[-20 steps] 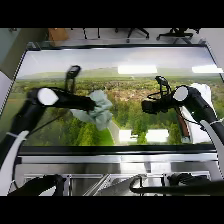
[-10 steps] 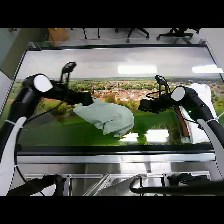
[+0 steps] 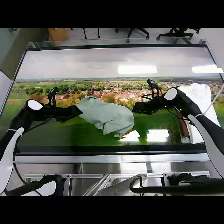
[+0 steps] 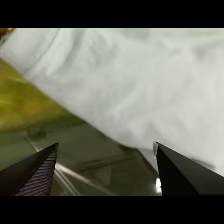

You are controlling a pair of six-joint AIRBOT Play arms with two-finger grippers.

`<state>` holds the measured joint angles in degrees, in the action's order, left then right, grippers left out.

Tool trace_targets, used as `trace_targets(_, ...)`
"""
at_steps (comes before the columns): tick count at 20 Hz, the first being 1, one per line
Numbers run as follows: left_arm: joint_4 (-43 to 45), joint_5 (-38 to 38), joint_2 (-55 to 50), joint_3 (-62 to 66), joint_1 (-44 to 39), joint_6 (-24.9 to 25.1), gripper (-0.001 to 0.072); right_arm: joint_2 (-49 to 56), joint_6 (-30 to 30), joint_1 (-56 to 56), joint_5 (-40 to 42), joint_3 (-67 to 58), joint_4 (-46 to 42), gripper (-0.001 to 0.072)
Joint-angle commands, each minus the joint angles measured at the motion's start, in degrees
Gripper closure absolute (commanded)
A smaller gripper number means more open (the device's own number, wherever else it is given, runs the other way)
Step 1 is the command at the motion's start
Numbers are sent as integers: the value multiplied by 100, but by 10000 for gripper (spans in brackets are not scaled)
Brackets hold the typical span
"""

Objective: Fold the shirts.

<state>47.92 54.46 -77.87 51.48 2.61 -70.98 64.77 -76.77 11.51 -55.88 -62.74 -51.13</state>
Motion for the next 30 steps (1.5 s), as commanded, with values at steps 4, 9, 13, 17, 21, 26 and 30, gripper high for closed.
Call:
trace_targets(4, -656, -243, -1425, 754, 87, 509, 49, 743, 1379, 2, -114, -4, 1703, 209)
trace_targets(9, -651, -155, -1971, 1421, -229, 514, 694, 1327, 2105, 2, -221, -7, 2568, 610)
trace_targets(13, -468, 114, -1888, 1969, -389, 511, 696, 1257, 2518, -120, -188, -175, 2717, 690)
trace_targets(17, 63, 382, -1626, 2111, -369, 487, 696, 903, 2516, -658, -195, -350, 2500, 268)
trace_targets(21, 55, 404, -1596, 2085, -380, 492, 696, 1104, 2496, -918, -205, -334, 2258, 101)
trace_targets(26, 59, 400, -1596, 2087, -374, 494, 696, 1668, 2498, -549, -223, -334, 2284, 95)
trace_targets(30, 59, 417, -1596, 2129, -374, 494, 696, 1781, 2959, -291, -492, -374, 2820, 526)
